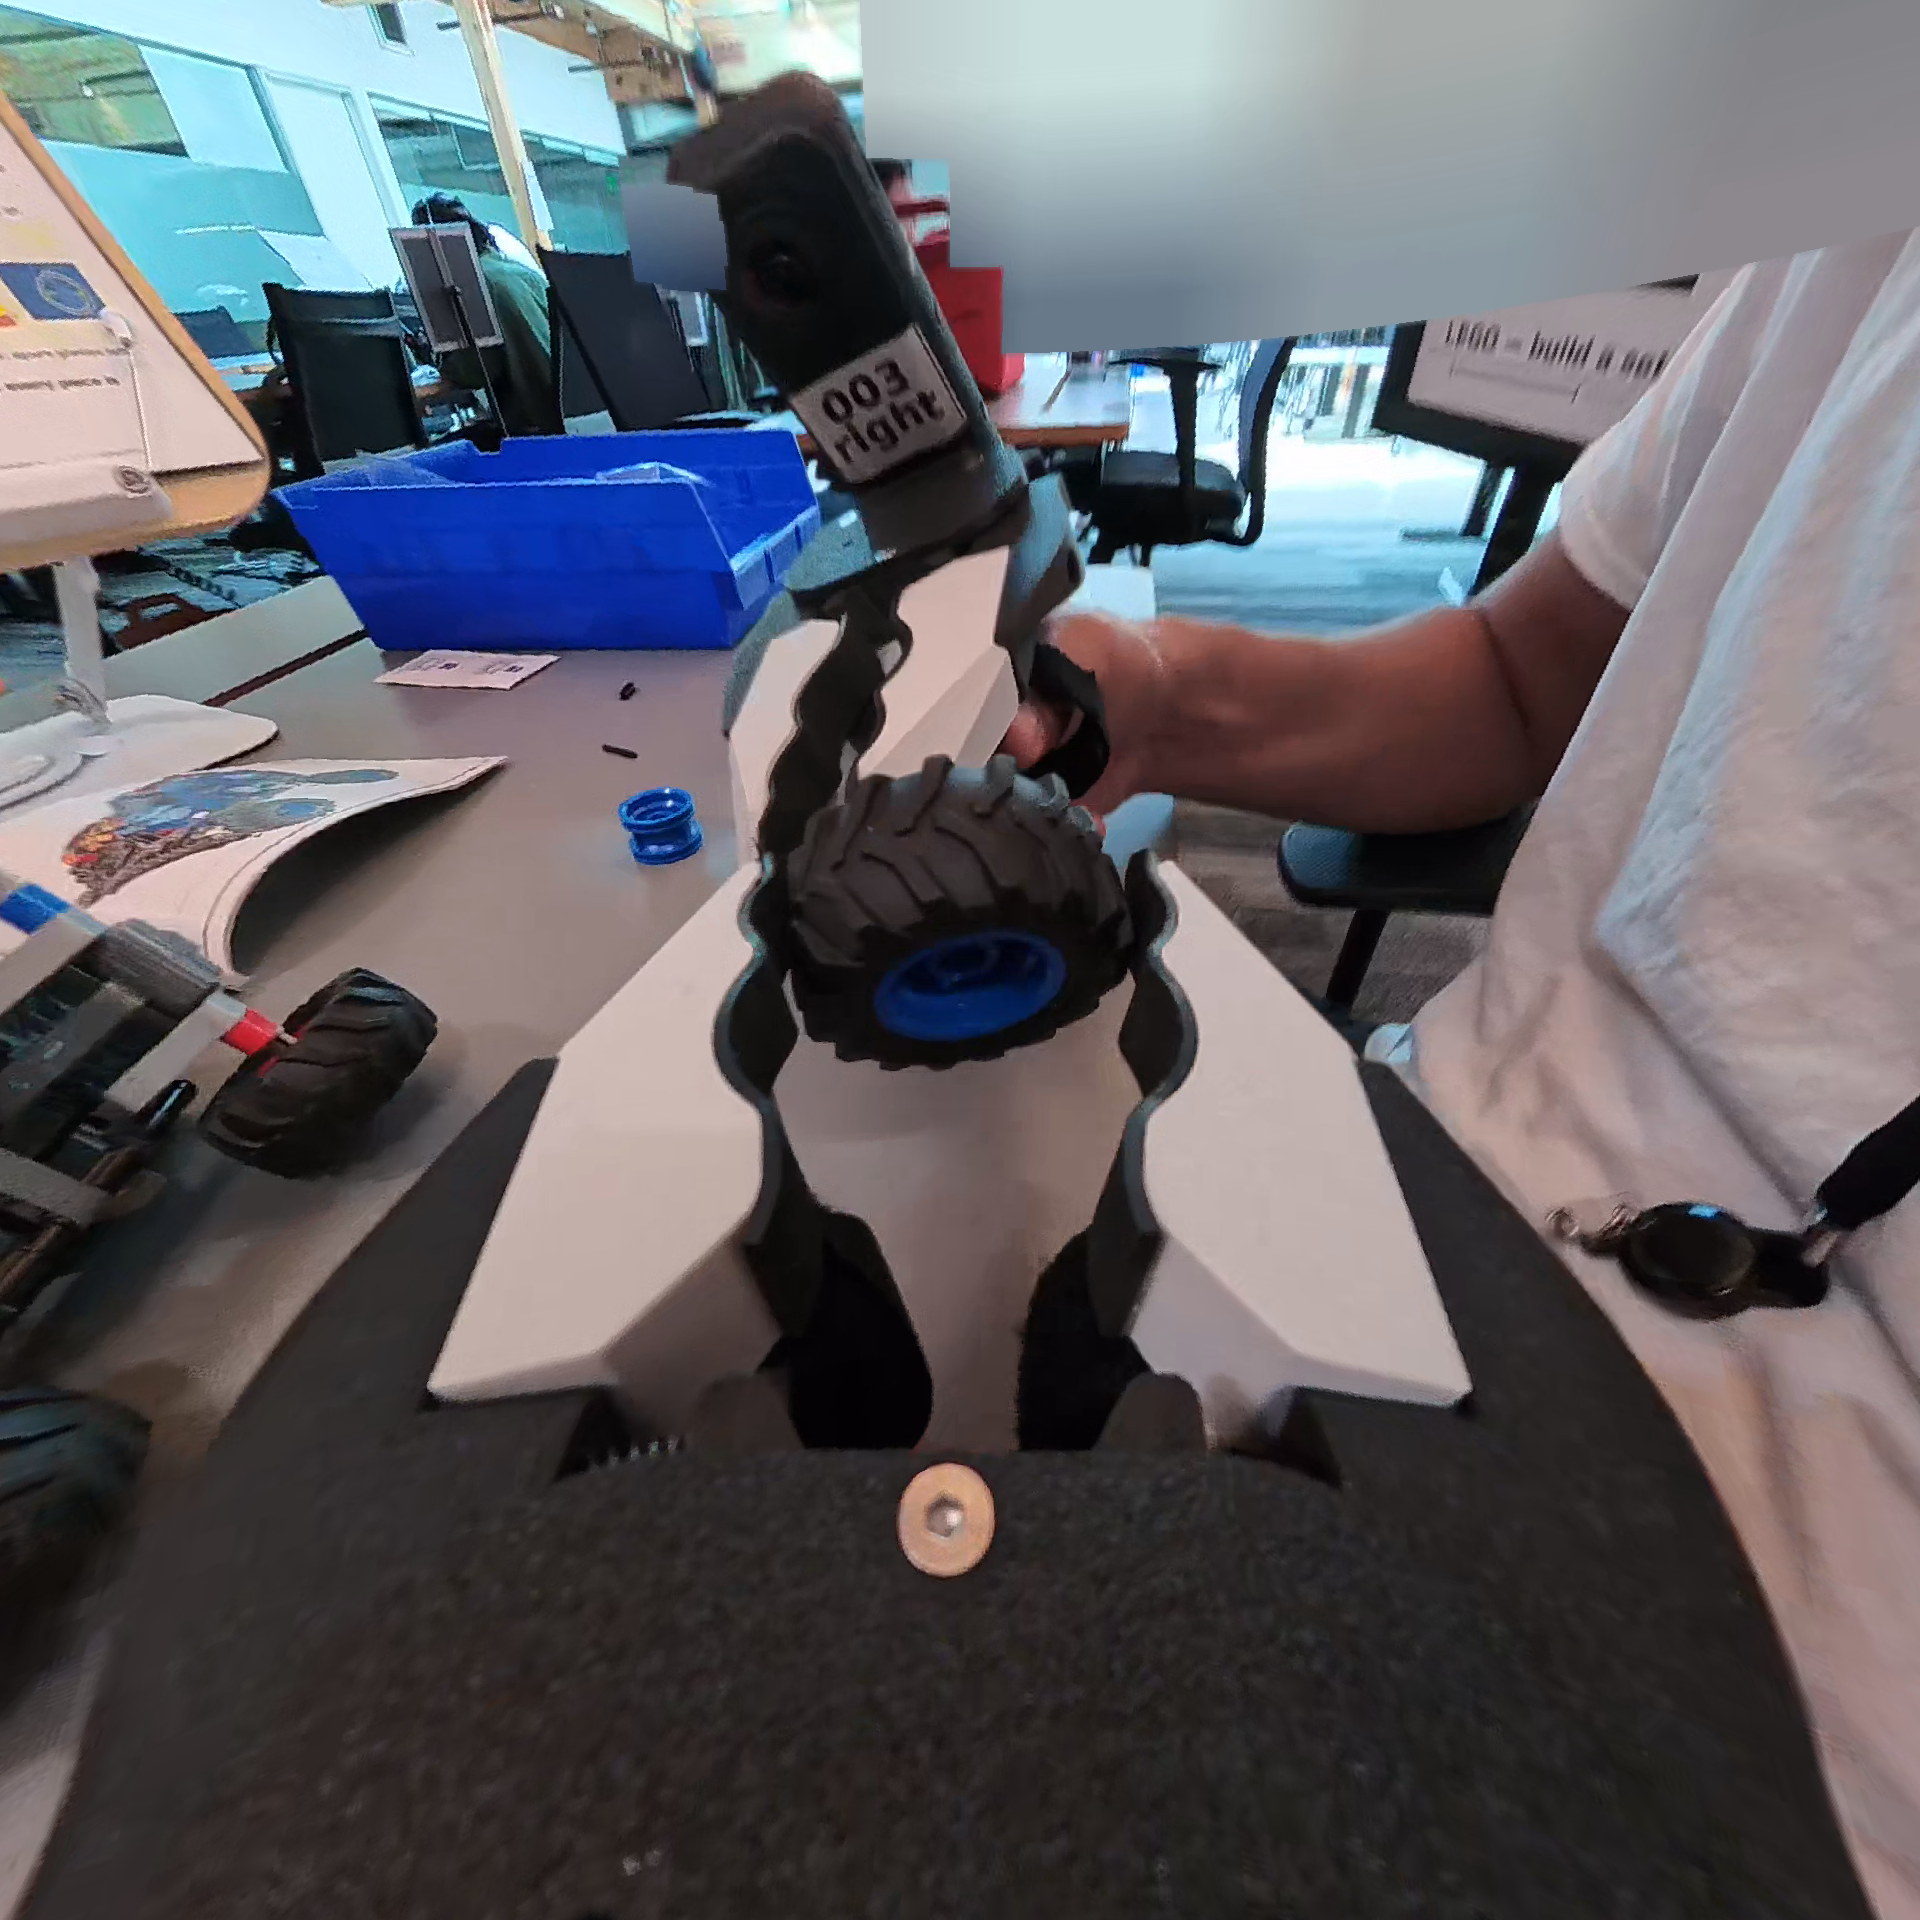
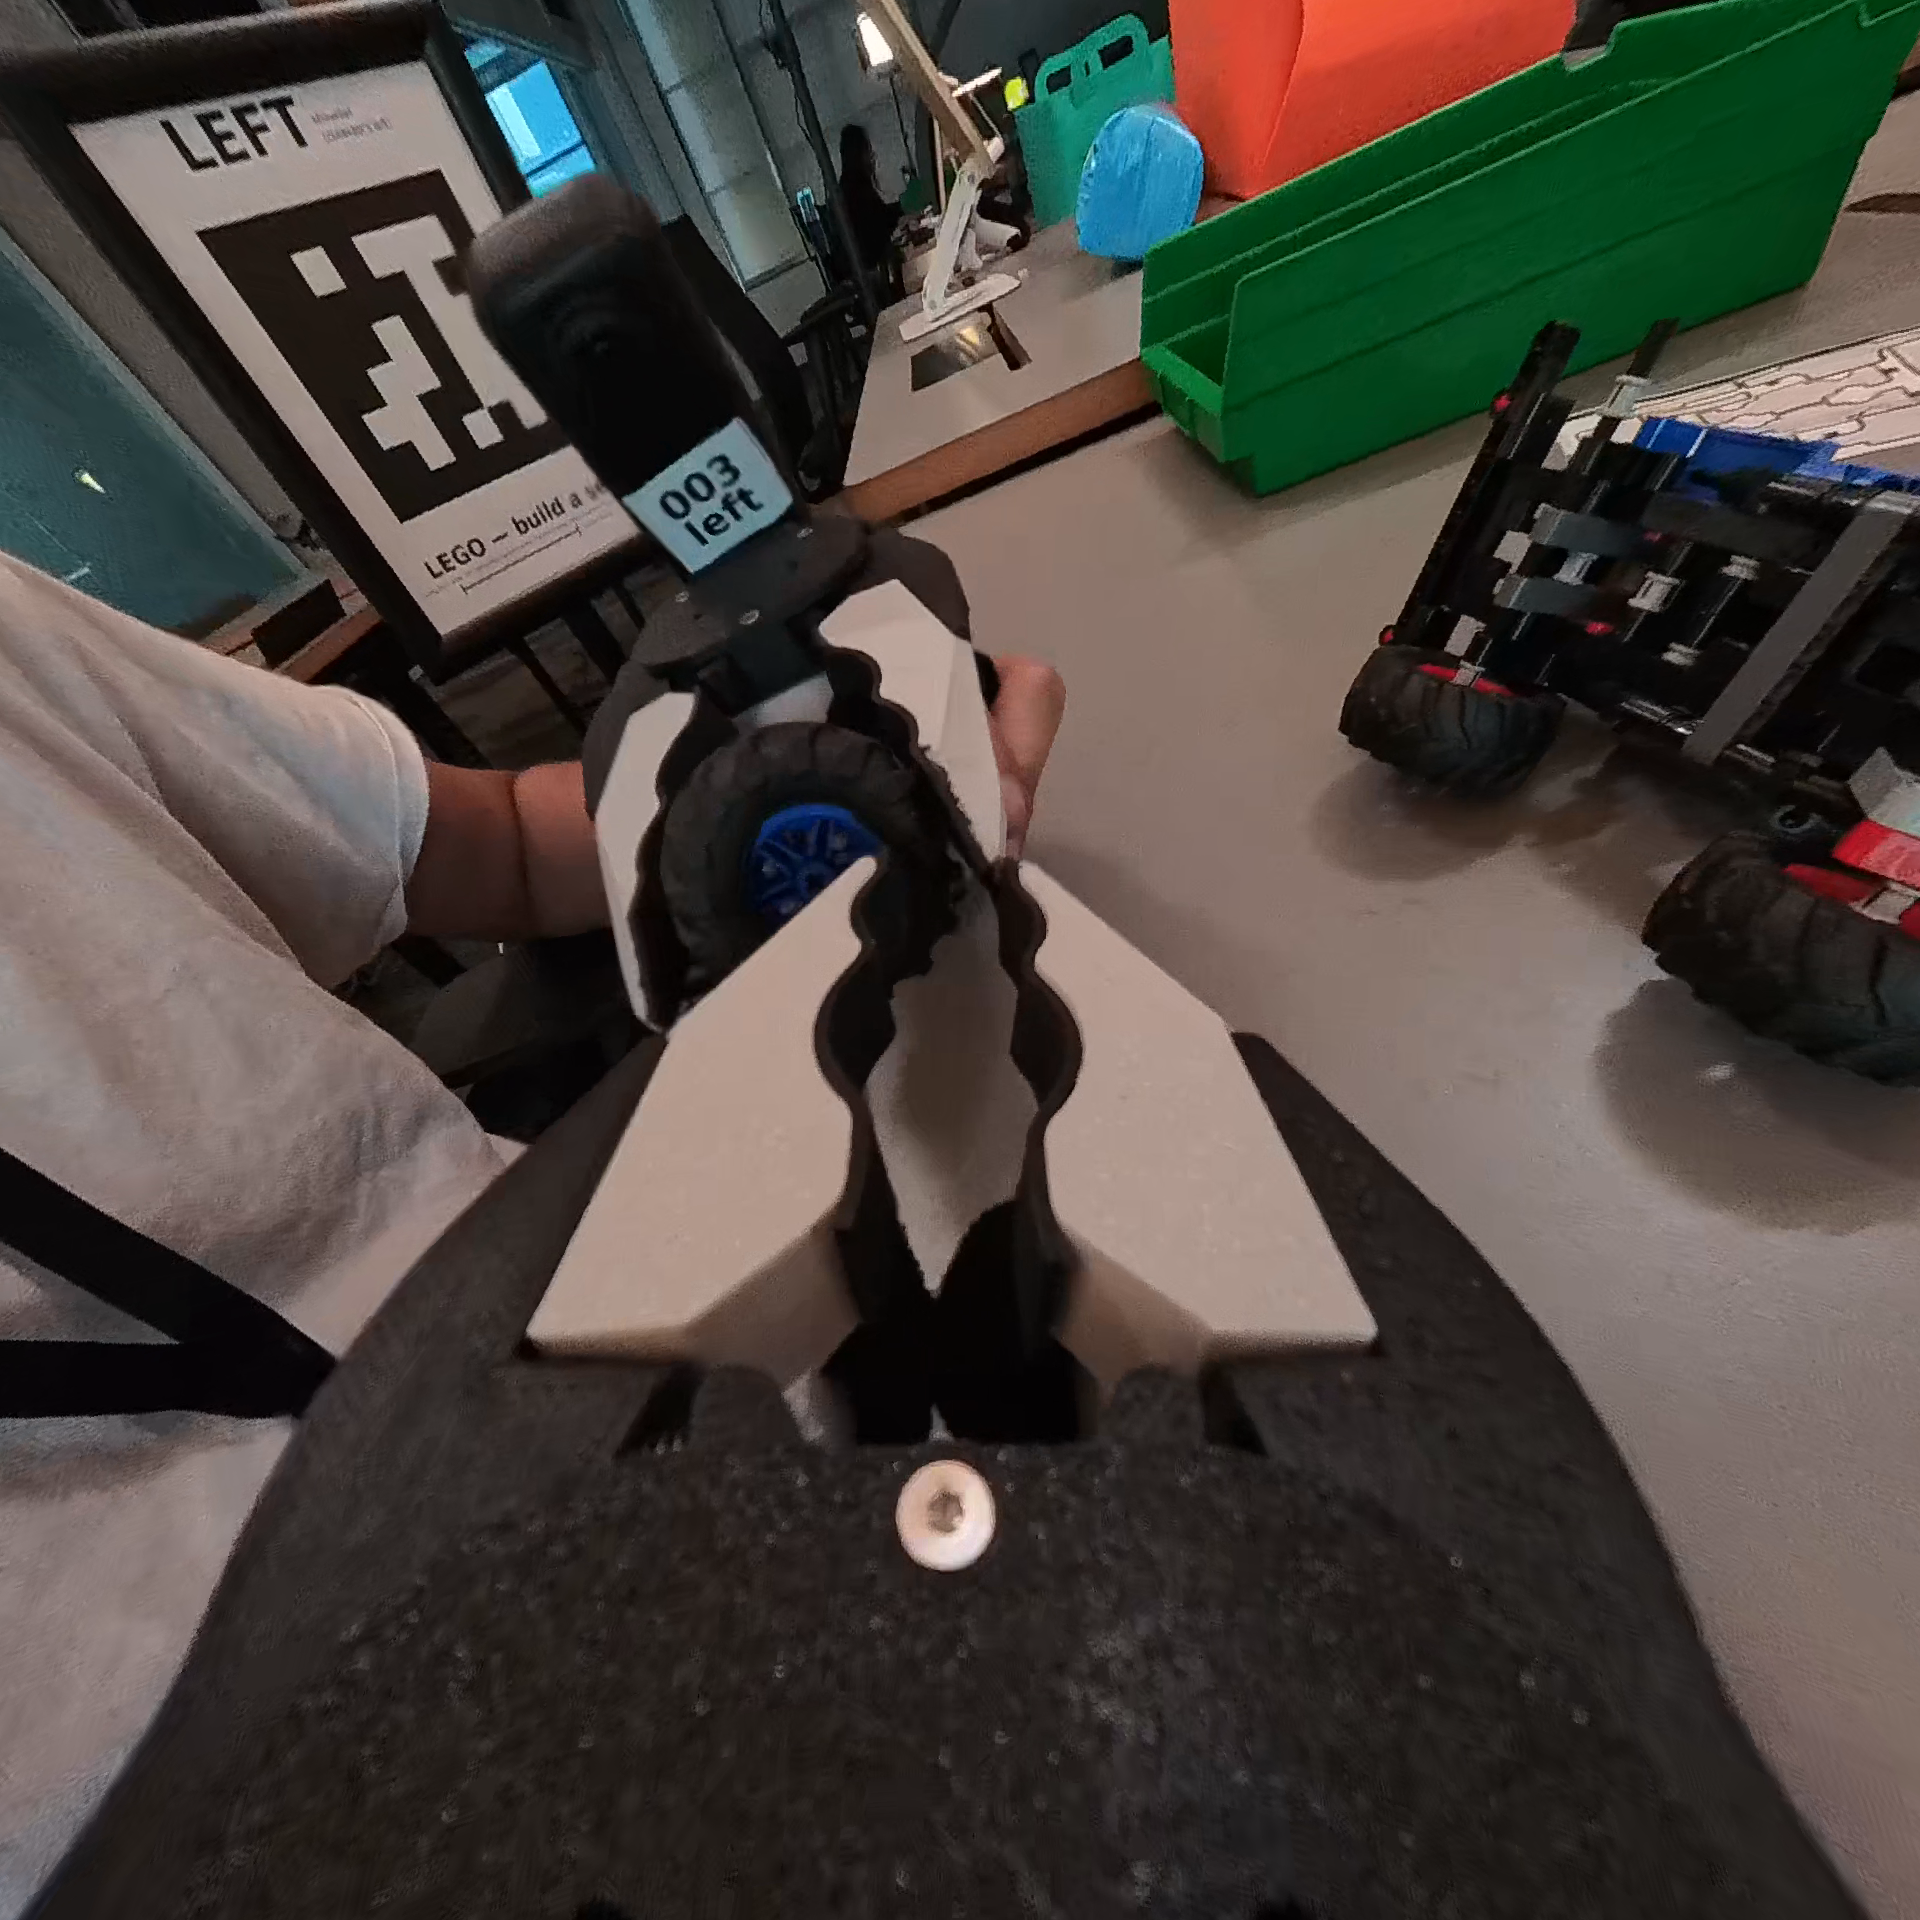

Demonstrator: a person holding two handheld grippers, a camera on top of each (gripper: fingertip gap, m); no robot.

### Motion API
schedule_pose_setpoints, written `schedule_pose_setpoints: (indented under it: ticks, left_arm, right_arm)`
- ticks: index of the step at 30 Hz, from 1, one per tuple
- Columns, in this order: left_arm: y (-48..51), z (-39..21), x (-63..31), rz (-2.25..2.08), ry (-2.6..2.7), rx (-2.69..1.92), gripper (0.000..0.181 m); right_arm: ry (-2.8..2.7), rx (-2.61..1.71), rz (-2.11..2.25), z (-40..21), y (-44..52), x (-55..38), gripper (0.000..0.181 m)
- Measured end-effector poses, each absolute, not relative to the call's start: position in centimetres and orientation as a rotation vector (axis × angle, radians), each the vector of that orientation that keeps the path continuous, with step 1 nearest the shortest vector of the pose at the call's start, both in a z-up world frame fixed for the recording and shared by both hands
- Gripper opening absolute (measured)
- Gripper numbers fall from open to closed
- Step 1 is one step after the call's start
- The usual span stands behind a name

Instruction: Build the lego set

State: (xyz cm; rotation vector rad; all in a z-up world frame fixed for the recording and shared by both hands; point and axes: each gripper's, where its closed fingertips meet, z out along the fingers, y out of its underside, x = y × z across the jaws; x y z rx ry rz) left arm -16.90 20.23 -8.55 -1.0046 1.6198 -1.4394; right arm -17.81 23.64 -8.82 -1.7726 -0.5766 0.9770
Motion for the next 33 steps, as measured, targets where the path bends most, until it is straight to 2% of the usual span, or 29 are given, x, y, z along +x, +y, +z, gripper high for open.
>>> schedule_pose_setpoints:
  ticks: [1,2,7,9,11,13,16,22,24,25,28,31,33]
  left_arm:
    - [20.5,-8.3,-16.8,-1.466,1.587,-1.031,0.063]
    - [21.2,-8.1,-16.5,-1.468,1.546,-1.073,0.063]
    - [22.7,-7.7,-16.4,-1.479,1.421,-1.179,0.063]
    - [22.1,-7.5,-16.6,-1.496,1.445,-1.131,0.063]
    - [21.3,-6.2,-17.1,-1.605,1.397,-1.046,0.063]
    - [20.5,-5.5,-17.2,-1.649,1.379,-0.974,0.063]
    - [19.7,-4.8,-17.4,-1.688,1.368,-0.908,0.063]
    - [18.4,-3.0,-18.4,-1.942,1.312,-0.853,0.063]
    - [18.8,-2.5,-18.3,-2.043,1.254,-0.895,0.062]
    - [19.1,-2.4,-18.3,-2.100,1.225,-0.935,0.063]
    - [19.7,-3.1,-17.9,-2.285,1.170,-1.081,0.062]
    - [19.1,-4.4,-17.5,-2.453,1.215,-1.225,0.063]
    - [18.3,-5.0,-17.2,-2.516,1.254,-1.287,0.062]
  right_arm:
    - [-0.543,-1.767,0.969,-8.6,23.9,-17.6,0.018]
    - [-0.544,-1.755,0.952,-8.5,24.0,-17.5,0.000]
    - [-0.455,-1.798,0.672,-8.8,25.4,-15.0,0.000]
    - [-0.437,-1.796,0.840,-8.5,24.7,-15.8,0.006]
    - [-0.409,-1.816,1.131,-8.5,23.7,-17.4,0.028]
    - [-0.384,-1.768,1.401,-7.8,22.7,-19.0,0.033]
    - [-0.357,-1.708,1.608,-7.3,21.9,-20.3,0.015]
    - [-0.328,-1.581,1.770,-5.8,20.9,-21.4,0.015]
    - [-0.375,-1.518,1.662,-5.0,21.0,-20.5,0.028]
    - [-0.418,-1.514,1.526,-4.8,21.2,-19.9,0.029]
    - [-0.671,-1.523,0.859,-5.0,21.6,-18.2,0.047]
    - [-0.878,-1.464,0.340,-5.2,21.4,-17.5,0.043]
    - [-1.014,-1.471,0.223,-6.9,21.2,-18.3,0.042]
